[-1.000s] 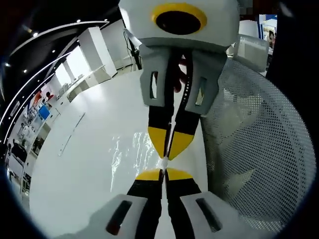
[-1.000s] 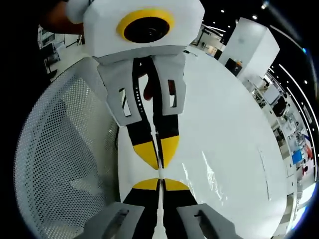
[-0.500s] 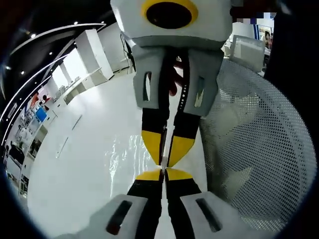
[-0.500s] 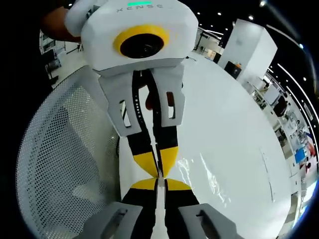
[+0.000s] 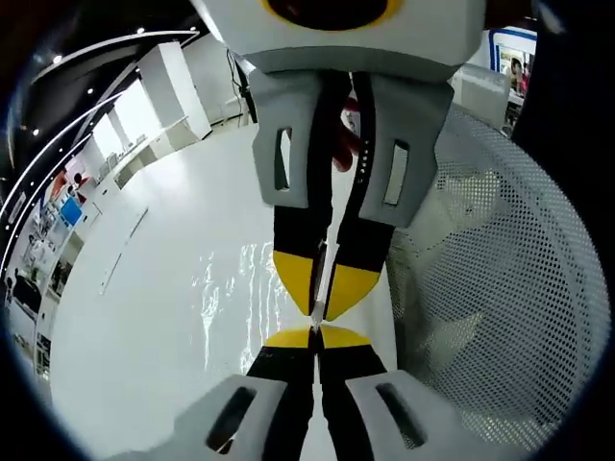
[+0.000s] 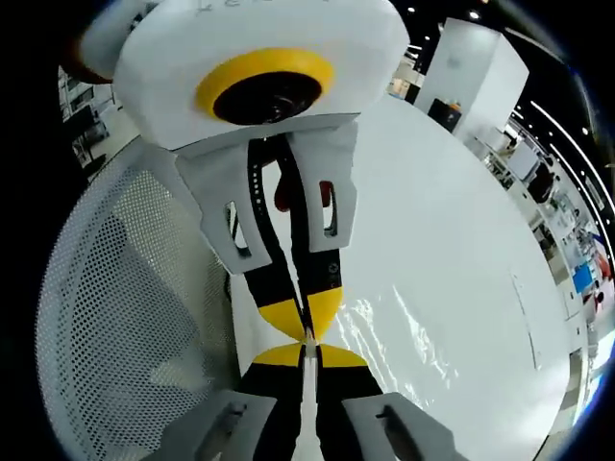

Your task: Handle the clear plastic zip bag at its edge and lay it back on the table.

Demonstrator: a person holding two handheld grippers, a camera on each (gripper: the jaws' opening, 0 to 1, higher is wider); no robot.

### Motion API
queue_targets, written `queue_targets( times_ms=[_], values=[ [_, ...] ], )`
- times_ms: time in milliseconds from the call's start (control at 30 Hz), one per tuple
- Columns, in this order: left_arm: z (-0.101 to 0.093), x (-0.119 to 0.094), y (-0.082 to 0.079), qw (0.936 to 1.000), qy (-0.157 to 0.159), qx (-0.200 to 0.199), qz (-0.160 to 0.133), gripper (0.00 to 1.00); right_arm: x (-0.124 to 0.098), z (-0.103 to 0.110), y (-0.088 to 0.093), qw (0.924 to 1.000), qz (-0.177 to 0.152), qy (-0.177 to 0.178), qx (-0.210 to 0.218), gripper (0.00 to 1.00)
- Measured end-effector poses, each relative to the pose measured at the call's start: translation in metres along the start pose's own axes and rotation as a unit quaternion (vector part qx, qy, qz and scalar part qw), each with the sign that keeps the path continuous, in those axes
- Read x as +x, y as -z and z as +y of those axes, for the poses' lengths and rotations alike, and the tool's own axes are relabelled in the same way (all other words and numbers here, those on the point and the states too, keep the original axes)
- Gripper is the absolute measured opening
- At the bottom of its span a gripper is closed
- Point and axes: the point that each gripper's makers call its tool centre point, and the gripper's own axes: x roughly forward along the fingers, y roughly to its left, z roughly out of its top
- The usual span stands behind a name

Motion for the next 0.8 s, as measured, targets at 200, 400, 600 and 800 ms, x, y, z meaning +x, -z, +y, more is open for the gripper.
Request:
queue_targets(
  times_ms=[200,400,600,800],
  values=[
    [0.003,-0.004,0.001,0.9999,0.002,-0.016,-0.004,0.0,-0.005,-0.001,0.009,0.9998,0.0,-0.001,0.019,0.0],
    [0.003,-0.002,0.0,1.0,0.004,-0.007,0.0,0.0,0.0,0.0,0.011,1.0,0.002,-0.007,-0.003,0.0],
    [0.003,-0.003,0.0,1.0,0.002,-0.007,-0.002,0.0,-0.003,0.0,0.001,0.9996,-0.027,-0.007,0.001,0.03],
    [0.0,-0.002,-0.004,1.0,0.003,0.001,-0.005,0.0,0.001,-0.001,-0.009,0.9993,-0.035,-0.005,-0.009,0.01]
  ],
)
